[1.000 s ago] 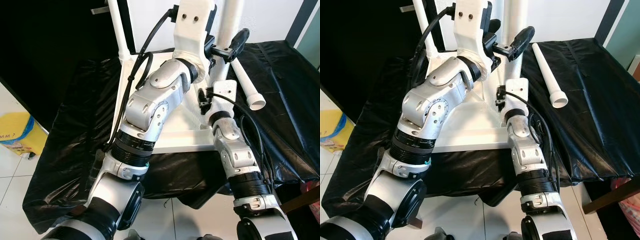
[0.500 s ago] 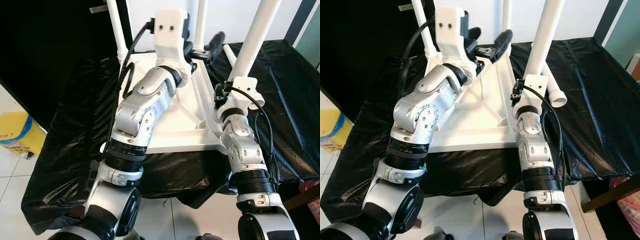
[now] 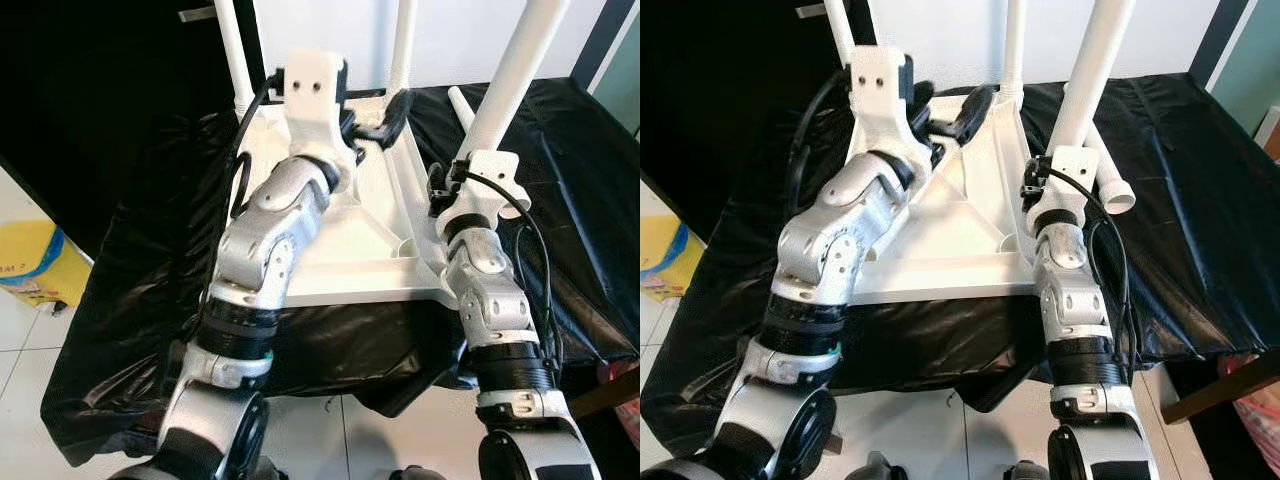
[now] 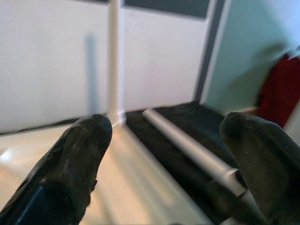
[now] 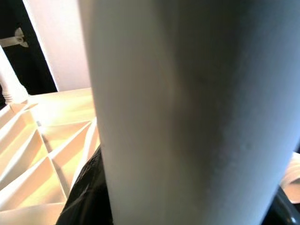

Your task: Building children table

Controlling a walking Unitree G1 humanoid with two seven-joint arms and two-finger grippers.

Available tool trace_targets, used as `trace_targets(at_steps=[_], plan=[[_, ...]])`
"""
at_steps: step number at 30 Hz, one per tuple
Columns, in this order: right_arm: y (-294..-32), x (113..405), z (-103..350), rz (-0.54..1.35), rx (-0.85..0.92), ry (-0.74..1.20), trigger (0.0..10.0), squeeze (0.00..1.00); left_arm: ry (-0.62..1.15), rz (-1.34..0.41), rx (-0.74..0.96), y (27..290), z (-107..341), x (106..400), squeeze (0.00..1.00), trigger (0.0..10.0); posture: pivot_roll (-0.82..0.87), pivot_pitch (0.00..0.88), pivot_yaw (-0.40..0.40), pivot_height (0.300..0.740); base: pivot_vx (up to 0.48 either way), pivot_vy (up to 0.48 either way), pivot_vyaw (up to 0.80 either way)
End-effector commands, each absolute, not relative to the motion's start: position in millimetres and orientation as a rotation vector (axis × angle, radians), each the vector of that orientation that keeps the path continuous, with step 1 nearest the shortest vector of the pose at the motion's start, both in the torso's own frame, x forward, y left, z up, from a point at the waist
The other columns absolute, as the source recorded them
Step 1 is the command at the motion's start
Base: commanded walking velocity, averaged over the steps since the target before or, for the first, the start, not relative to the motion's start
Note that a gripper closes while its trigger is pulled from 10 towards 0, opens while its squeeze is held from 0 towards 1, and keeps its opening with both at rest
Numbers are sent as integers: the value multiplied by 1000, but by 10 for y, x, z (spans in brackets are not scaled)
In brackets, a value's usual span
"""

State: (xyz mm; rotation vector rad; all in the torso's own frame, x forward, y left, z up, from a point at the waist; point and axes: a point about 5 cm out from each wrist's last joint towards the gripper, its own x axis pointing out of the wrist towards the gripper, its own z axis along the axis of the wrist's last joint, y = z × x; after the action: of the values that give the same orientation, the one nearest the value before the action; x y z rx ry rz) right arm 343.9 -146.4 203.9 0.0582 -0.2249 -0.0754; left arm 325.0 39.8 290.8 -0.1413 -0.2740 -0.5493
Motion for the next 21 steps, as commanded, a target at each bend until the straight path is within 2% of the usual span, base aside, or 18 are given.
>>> trace_targets(at_steps=[1,21], plan=[[-1440,3418,2071,-57,67,-246,10000,0,-290,-559,-120,381,2918,3227,0,10000,-54,70,29,740,0,0,0],[-1507,3387,2081,-54,60,-243,10000,0,-276,-594,-109,409,2777,3207,0,10000,-54,73,25,740,0,0,0]])
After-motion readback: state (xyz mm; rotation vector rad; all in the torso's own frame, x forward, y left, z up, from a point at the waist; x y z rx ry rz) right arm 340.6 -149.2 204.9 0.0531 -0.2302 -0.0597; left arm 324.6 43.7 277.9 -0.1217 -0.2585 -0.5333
